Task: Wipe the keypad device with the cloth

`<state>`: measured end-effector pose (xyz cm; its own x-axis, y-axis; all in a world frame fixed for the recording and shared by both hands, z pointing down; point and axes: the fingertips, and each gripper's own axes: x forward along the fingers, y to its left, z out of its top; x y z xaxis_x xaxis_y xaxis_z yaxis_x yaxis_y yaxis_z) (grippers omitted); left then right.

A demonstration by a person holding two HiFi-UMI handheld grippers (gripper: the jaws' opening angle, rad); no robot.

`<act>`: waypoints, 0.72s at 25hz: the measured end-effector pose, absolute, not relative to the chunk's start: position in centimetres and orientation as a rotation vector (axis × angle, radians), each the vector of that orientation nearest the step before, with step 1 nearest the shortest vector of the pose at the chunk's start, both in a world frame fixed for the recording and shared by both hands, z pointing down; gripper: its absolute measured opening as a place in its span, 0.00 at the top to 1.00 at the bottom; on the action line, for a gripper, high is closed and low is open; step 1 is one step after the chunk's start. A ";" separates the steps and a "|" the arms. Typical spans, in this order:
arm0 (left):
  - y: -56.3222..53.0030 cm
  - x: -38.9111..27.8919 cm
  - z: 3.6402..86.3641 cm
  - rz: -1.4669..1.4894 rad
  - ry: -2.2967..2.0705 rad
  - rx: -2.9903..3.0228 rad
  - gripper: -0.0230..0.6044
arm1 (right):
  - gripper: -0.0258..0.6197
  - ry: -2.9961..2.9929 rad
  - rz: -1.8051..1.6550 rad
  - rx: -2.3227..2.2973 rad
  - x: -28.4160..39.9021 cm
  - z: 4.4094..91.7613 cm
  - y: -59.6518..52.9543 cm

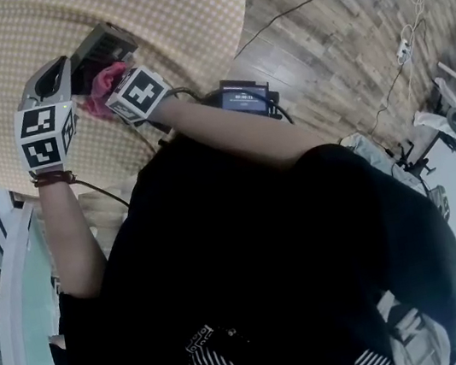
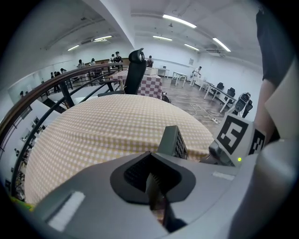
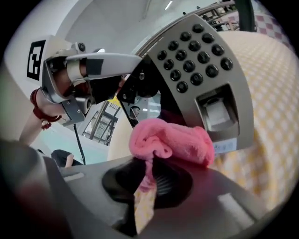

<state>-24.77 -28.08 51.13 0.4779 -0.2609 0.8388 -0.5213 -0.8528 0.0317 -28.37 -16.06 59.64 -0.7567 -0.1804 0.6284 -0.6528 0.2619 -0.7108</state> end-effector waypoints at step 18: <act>-28.5 -25.1 51.4 1.351 -0.696 2.456 0.96 | 0.89 -2.146 1.495 0.760 -28.2 59.2 -16.7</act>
